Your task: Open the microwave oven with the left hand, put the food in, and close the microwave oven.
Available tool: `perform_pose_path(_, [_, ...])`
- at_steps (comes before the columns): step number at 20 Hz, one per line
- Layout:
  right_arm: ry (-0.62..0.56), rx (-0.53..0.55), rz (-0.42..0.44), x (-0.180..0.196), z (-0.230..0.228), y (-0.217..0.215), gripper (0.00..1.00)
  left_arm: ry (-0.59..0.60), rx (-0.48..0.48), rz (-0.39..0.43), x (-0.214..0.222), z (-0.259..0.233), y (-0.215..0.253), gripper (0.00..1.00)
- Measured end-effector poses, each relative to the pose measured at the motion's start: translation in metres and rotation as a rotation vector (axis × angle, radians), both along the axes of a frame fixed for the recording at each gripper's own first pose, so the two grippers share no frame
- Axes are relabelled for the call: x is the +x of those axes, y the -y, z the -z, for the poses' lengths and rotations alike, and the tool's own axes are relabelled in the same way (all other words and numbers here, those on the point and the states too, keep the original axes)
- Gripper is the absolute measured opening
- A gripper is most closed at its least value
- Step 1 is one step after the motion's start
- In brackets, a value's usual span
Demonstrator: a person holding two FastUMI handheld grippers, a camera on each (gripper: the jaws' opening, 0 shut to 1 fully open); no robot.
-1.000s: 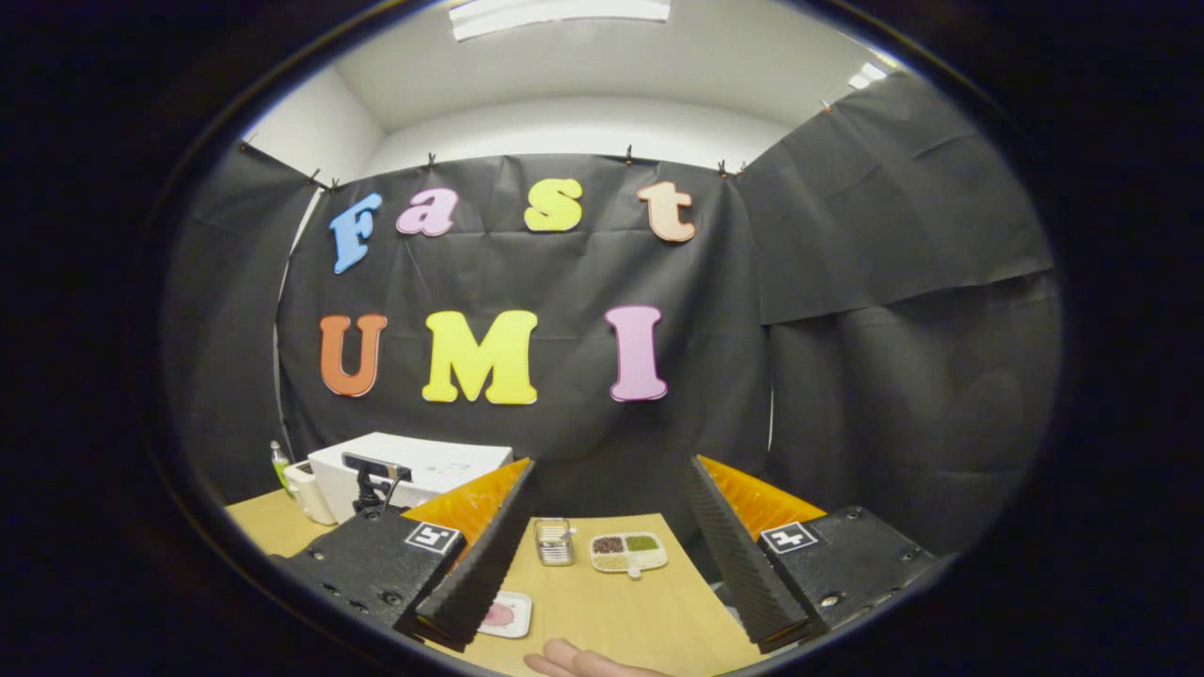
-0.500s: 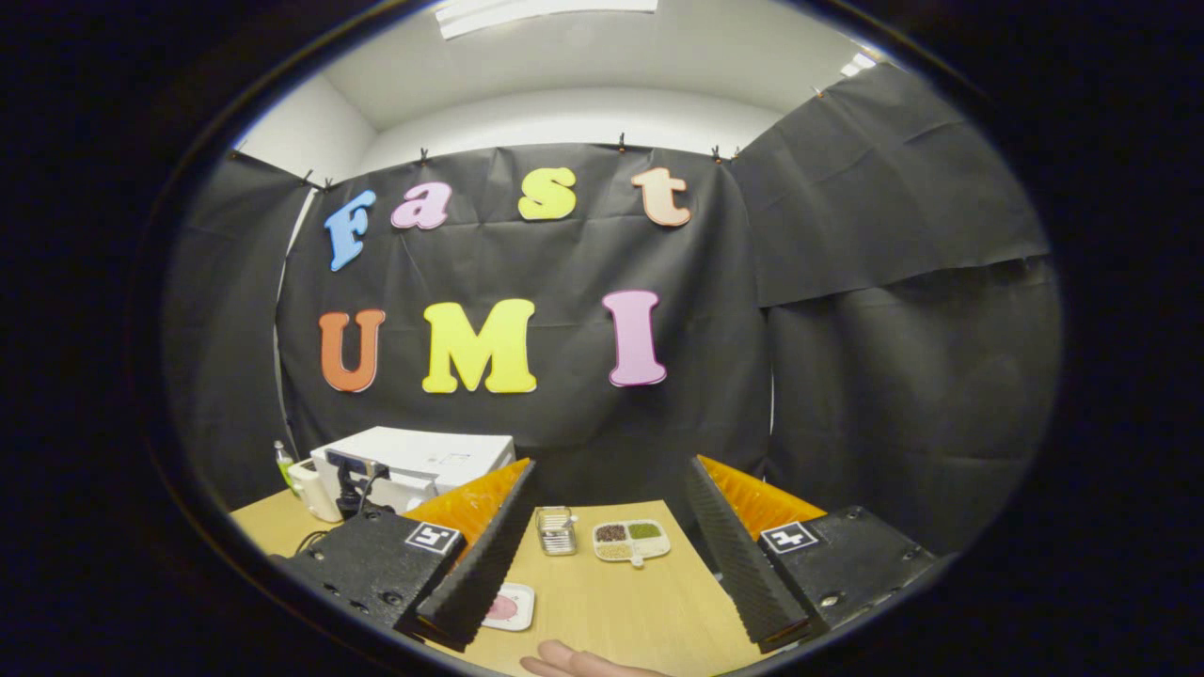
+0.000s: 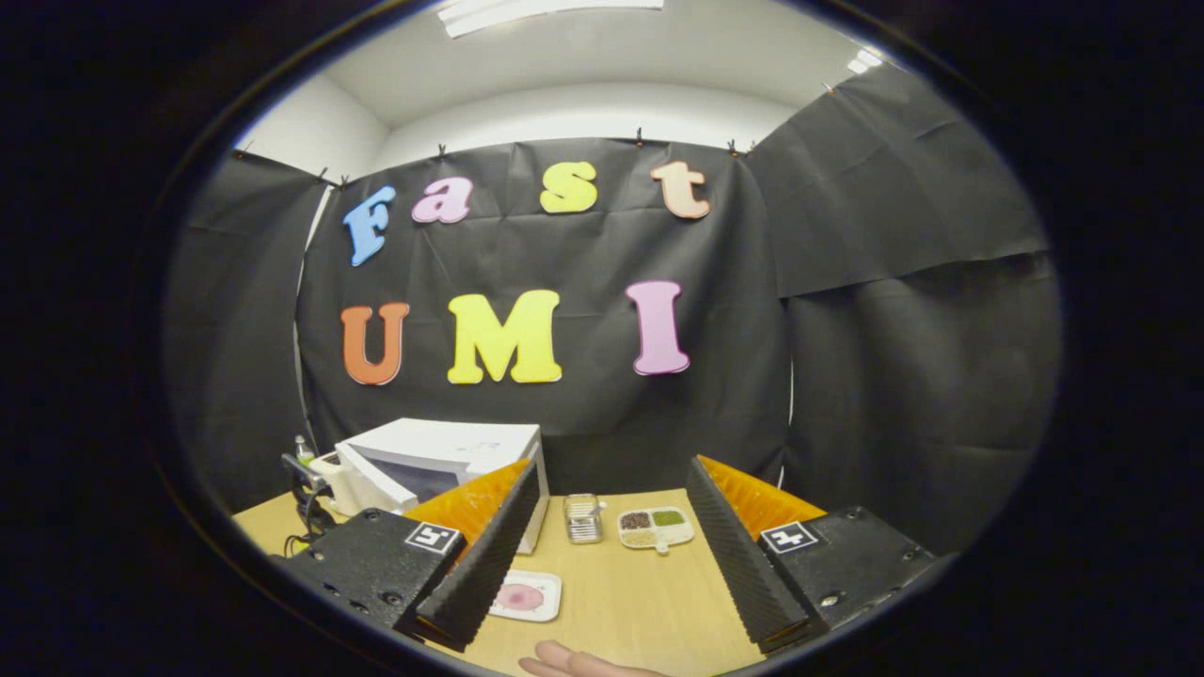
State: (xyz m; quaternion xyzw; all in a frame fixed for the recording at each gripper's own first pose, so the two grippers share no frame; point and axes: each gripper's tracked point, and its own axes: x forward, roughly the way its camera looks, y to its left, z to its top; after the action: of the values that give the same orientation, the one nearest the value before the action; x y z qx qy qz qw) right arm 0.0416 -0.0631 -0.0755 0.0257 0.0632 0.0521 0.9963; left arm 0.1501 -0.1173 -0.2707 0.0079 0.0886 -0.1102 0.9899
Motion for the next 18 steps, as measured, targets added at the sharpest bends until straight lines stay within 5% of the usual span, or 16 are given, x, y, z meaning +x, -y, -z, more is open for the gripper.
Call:
perform_pose_path(3, [-0.006,-0.005,-0.014,-0.009,0.002,-0.012,0.95,0.016,0.006,-0.027,-0.03,-0.001,-0.034,0.08])
perform_pose_path(4, [-0.007,0.0,-0.02,-0.012,0.001,-0.017,0.95,0.014,0.005,-0.042,-0.042,0.0,-0.047,0.19])
perform_pose_path(5, [-0.008,0.008,-0.027,-0.015,0.002,-0.023,0.95,0.019,0.009,-0.06,-0.053,-0.001,-0.061,0.1])
perform_pose_path(11, [-0.005,0.035,-0.102,-0.037,-0.001,-0.07,0.95,0.018,0.014,-0.213,-0.103,0.002,-0.167,0.14])
perform_pose_path(12, [-0.005,0.033,-0.114,-0.042,-0.001,-0.077,0.95,0.008,0.005,-0.229,-0.113,0.004,-0.182,0.05])
perform_pose_path(14, [-0.004,0.025,-0.134,-0.051,0.0,-0.088,0.95,-0.005,0.008,-0.266,-0.137,0.008,-0.214,0.39])
perform_pose_path(15, [-0.002,0.017,-0.139,-0.055,0.0,-0.091,0.95,-0.015,0.022,-0.28,-0.148,0.01,-0.227,0.35])
perform_pose_path(18, [0.008,-0.02,-0.145,-0.061,0.0,-0.098,0.95,-0.017,0.037,-0.303,-0.174,0.007,-0.248,0.78])
